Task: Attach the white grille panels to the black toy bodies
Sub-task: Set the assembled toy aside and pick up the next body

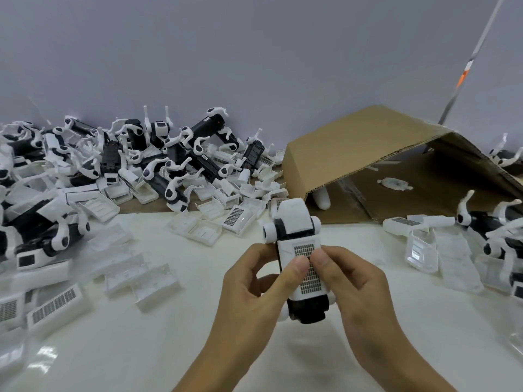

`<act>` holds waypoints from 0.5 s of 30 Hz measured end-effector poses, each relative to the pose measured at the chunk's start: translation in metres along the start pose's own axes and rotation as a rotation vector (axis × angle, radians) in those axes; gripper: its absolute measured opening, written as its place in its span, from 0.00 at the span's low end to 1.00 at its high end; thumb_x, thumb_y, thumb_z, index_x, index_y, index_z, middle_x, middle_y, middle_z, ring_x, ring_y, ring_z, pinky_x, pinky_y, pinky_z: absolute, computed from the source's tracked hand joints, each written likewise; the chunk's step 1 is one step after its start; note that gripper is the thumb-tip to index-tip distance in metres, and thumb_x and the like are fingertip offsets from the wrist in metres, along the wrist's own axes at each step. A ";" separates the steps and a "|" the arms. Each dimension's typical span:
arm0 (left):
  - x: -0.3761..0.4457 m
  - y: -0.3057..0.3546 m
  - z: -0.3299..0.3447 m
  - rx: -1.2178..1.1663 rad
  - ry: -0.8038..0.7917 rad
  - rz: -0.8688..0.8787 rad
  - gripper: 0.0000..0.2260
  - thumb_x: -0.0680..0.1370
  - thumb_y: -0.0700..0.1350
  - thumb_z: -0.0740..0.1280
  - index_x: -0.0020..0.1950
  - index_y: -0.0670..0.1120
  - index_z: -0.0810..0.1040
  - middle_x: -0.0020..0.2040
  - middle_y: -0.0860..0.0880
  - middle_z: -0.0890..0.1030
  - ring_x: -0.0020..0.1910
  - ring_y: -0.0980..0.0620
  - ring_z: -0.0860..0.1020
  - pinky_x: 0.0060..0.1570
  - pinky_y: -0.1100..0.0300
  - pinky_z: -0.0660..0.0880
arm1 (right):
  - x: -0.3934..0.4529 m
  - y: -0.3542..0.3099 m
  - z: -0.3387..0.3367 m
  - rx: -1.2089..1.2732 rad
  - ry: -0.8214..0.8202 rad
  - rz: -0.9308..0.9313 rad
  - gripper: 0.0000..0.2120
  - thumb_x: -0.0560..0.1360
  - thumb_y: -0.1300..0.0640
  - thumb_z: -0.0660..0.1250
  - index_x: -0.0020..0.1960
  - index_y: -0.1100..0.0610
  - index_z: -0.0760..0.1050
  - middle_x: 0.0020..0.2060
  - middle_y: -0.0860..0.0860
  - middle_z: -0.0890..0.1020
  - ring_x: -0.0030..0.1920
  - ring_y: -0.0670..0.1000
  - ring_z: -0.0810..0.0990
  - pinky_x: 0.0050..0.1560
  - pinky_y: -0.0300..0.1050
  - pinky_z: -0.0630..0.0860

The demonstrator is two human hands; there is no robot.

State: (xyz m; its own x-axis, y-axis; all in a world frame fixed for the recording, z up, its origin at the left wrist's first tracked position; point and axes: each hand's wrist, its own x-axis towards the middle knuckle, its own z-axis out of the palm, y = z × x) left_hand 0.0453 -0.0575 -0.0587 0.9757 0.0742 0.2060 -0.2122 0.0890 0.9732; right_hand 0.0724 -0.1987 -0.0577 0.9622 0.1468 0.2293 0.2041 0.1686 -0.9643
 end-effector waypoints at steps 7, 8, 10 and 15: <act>-0.002 0.006 -0.003 0.032 -0.053 0.023 0.15 0.73 0.56 0.71 0.57 0.54 0.85 0.53 0.48 0.86 0.49 0.45 0.86 0.49 0.39 0.82 | -0.002 -0.002 -0.002 -0.089 -0.031 -0.074 0.05 0.75 0.47 0.70 0.45 0.44 0.85 0.41 0.50 0.85 0.48 0.51 0.85 0.47 0.38 0.81; -0.002 0.006 -0.003 0.044 -0.054 0.028 0.15 0.74 0.56 0.70 0.58 0.54 0.85 0.52 0.48 0.87 0.49 0.45 0.86 0.50 0.42 0.82 | -0.003 -0.002 -0.002 -0.099 -0.022 -0.090 0.06 0.75 0.46 0.69 0.45 0.43 0.85 0.40 0.51 0.84 0.48 0.51 0.84 0.46 0.37 0.81; -0.001 0.006 -0.003 0.064 -0.042 0.037 0.15 0.73 0.56 0.71 0.58 0.56 0.85 0.53 0.49 0.87 0.49 0.46 0.86 0.50 0.42 0.83 | -0.003 -0.003 -0.002 -0.088 -0.041 -0.082 0.07 0.77 0.45 0.69 0.46 0.45 0.85 0.40 0.51 0.84 0.47 0.50 0.84 0.46 0.36 0.80; 0.000 0.006 -0.005 0.028 -0.070 -0.026 0.18 0.73 0.57 0.71 0.61 0.54 0.83 0.56 0.47 0.86 0.53 0.42 0.84 0.54 0.35 0.79 | -0.002 -0.006 -0.002 -0.089 -0.082 -0.070 0.08 0.75 0.50 0.66 0.43 0.44 0.85 0.38 0.47 0.84 0.43 0.46 0.83 0.44 0.37 0.79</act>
State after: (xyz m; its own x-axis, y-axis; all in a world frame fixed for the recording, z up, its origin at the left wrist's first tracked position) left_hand 0.0440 -0.0522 -0.0535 0.9825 0.0028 0.1861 -0.1859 0.0625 0.9806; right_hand 0.0700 -0.2023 -0.0528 0.9279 0.2177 0.3027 0.2886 0.0948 -0.9527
